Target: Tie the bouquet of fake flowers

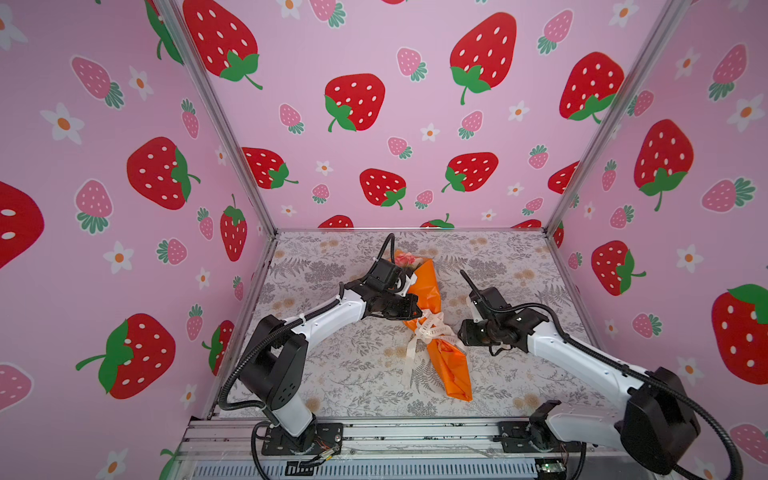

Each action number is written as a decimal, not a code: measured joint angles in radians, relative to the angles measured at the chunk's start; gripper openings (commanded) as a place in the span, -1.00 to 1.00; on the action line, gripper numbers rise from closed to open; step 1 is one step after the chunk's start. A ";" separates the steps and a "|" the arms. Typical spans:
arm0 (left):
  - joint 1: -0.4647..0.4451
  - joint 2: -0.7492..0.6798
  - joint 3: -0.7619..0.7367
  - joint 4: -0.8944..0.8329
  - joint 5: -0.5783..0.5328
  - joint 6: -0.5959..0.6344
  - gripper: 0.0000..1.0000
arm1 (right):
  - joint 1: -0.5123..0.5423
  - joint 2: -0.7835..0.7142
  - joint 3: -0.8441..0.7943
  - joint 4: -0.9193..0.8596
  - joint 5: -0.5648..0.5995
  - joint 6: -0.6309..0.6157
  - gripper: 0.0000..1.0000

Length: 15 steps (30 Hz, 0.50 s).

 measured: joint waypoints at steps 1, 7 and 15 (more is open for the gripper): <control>0.000 -0.001 -0.003 0.000 0.000 -0.001 -1.00 | 0.000 -0.036 0.000 0.023 -0.029 -0.021 -0.16; -0.001 -0.001 -0.003 0.007 0.008 -0.006 -1.00 | 0.080 -0.055 0.022 0.121 -0.133 -0.183 -0.10; -0.001 -0.001 -0.003 0.016 0.019 -0.018 -1.00 | 0.218 0.159 0.153 0.065 -0.028 -0.457 -0.04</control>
